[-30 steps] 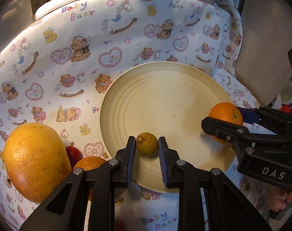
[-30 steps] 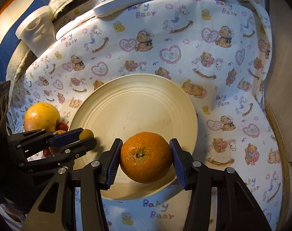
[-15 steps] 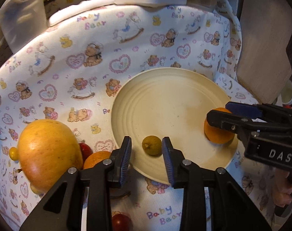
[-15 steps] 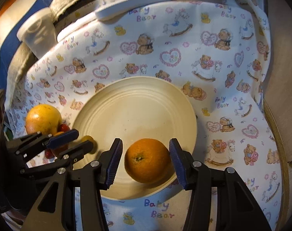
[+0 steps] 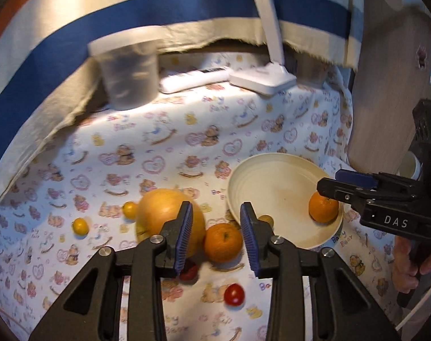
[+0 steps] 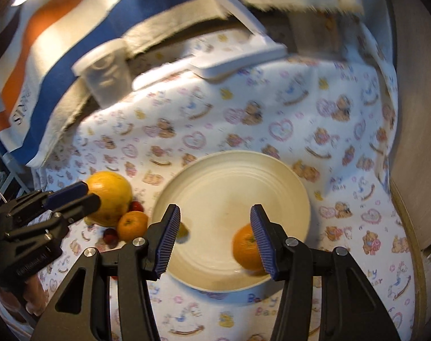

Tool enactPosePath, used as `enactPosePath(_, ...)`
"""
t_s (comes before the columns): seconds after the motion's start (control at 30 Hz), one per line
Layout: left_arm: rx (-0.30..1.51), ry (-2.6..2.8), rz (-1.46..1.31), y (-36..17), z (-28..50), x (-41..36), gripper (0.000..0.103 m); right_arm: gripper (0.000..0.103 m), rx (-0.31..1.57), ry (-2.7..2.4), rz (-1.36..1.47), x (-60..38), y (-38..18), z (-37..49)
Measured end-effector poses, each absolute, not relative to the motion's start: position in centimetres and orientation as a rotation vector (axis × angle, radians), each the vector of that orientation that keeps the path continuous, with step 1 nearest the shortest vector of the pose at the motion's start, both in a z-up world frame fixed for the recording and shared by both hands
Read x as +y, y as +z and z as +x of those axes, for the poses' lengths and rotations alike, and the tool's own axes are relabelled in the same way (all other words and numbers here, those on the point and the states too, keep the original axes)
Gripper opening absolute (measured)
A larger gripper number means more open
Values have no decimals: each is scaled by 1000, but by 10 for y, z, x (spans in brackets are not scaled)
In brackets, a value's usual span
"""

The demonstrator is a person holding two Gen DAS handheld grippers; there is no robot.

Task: Organize fruits
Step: 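Open the left tool to release the brown fruit onto the plate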

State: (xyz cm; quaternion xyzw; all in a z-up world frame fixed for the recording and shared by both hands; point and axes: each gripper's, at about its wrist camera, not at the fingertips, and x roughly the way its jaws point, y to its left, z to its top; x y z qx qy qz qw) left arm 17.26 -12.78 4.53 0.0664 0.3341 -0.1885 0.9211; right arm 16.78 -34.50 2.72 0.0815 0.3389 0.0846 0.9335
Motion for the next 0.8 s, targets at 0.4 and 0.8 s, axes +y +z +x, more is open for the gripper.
enactPosePath(0.4,556,-332,120,48,131,-79,75,73,580,197,134,-329,38,153)
enactPosePath(0.8,476,-308,60,47,122,-58,103,90,555,168,96,-321,32,153)
